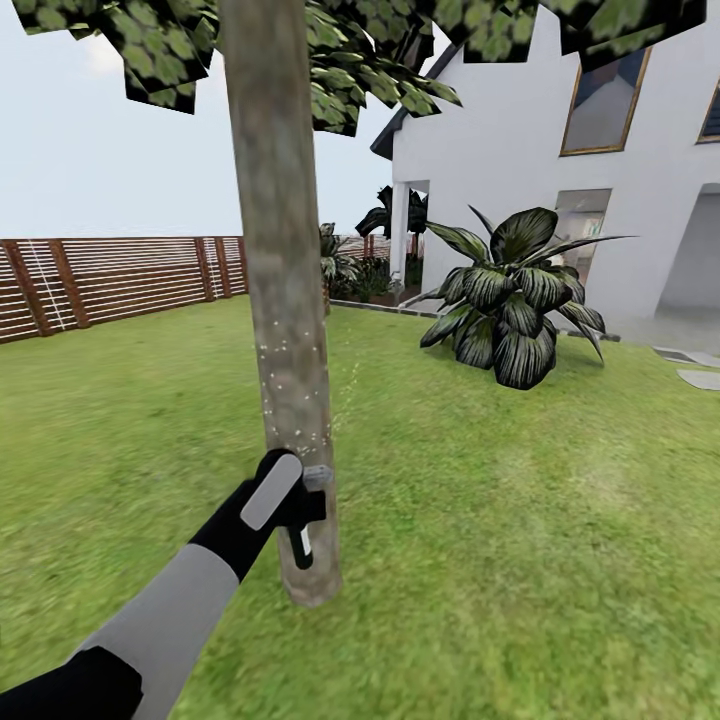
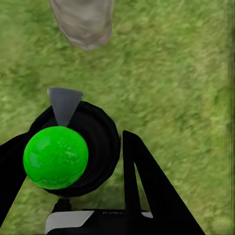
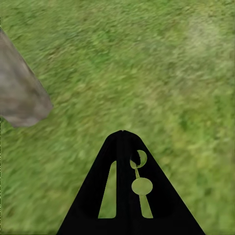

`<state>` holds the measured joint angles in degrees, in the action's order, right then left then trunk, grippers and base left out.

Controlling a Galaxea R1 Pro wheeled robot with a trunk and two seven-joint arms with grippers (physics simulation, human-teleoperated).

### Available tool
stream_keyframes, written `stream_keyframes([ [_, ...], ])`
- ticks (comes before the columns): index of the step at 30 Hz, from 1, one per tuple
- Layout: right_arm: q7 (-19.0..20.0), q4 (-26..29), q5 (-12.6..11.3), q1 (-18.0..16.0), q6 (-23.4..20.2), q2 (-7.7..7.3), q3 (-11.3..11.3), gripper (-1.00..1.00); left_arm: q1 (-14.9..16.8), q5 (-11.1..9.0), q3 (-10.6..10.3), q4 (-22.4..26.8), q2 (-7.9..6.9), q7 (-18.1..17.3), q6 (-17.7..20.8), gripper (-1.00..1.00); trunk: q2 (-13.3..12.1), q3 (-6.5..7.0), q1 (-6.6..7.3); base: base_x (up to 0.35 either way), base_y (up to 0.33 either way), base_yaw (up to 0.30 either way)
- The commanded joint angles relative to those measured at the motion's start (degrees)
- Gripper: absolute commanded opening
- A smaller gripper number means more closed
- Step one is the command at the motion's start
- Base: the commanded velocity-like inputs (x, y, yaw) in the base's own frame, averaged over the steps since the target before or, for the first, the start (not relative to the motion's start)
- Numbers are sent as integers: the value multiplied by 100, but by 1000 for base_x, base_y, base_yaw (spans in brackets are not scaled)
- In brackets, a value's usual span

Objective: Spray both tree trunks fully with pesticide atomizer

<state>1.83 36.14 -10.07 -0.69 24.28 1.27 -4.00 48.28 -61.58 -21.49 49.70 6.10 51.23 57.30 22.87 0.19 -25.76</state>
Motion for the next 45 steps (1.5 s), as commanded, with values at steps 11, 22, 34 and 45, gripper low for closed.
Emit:
stream_keyframes([
  [11,19,-2,-33,-1,15,-3,-16,-100,-145,-40,-47,9,-9,-79,-154,-100,5,-2,-2,-30,274,-102],
  [22,19,-2,-31,-1,16,-4,-13,-100,-171,-38,-46,-25,-5,-77,-167,-100,5,-2,-2,-20,330,-276],
  [34,19,6,-35,-1,25,-16,-15,-100,-282,-38,-48,-25,-13,-87,-168,-100,5,-6,-2,-117,308,-107],
  [45,19,39,-75,-48,-10,-169,-101,-100,-450,-30,-67,4,-59,-329,-256,-100,5,-17,-2,-220,279,-39],
])
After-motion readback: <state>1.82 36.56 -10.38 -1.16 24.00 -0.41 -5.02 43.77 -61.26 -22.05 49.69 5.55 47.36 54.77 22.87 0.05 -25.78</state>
